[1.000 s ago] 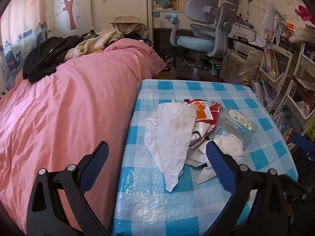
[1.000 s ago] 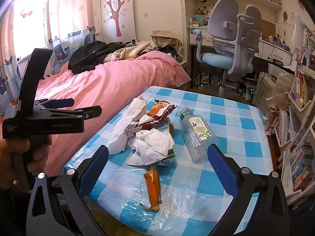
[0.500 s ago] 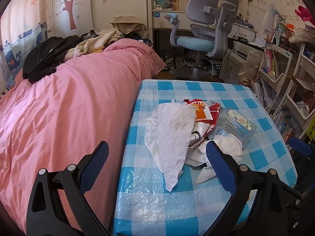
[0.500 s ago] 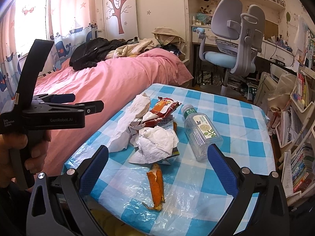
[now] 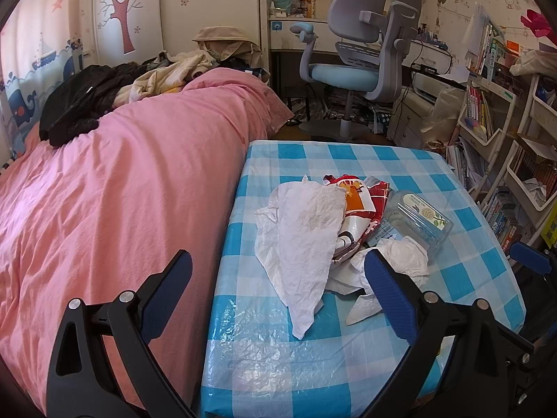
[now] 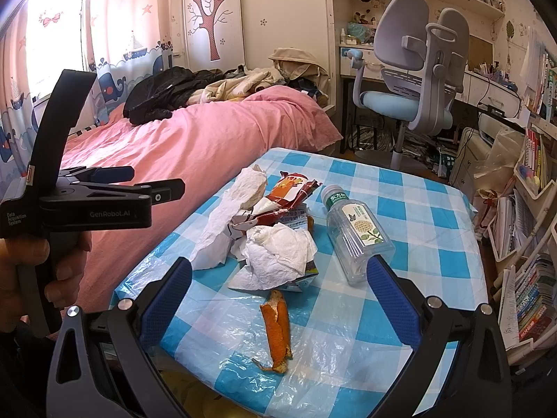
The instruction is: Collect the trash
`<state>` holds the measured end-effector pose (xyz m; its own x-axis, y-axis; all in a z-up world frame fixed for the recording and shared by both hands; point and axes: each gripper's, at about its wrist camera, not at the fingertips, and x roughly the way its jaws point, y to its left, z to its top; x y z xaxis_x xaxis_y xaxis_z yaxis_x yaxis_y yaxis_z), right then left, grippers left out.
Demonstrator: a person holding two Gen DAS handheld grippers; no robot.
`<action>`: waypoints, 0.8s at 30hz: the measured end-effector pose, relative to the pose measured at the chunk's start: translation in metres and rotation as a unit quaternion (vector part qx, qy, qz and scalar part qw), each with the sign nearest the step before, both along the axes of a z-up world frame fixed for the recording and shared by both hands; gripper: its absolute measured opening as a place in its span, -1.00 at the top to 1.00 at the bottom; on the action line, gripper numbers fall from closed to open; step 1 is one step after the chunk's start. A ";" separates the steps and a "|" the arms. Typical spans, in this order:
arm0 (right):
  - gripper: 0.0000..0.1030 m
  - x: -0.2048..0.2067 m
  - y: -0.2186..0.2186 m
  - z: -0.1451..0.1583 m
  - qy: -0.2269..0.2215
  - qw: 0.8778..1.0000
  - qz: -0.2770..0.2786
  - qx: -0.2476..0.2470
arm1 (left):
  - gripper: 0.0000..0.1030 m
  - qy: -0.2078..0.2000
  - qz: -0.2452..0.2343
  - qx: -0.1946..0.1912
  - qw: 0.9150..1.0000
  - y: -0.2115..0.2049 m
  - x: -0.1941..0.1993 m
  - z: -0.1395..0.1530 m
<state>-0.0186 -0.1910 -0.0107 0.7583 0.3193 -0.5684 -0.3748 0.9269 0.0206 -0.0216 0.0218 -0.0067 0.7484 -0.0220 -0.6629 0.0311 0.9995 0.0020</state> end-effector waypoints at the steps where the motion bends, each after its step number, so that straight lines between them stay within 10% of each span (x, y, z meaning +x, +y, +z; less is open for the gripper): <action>1: -0.88 0.000 0.000 0.000 0.002 1.000 0.000 -0.002 | -0.85 0.000 0.000 0.000 1.000 0.000 0.000 0.000; 24: -0.88 0.001 0.000 -0.002 0.015 1.000 0.002 -0.008 | -0.85 0.001 0.000 0.000 1.000 -0.001 0.000 0.000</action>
<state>-0.0179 -0.1909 -0.0123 0.7393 0.3122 -0.5966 -0.3775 0.9259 0.0167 -0.0214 0.0210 -0.0063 0.7473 -0.0212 -0.6642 0.0303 0.9995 0.0022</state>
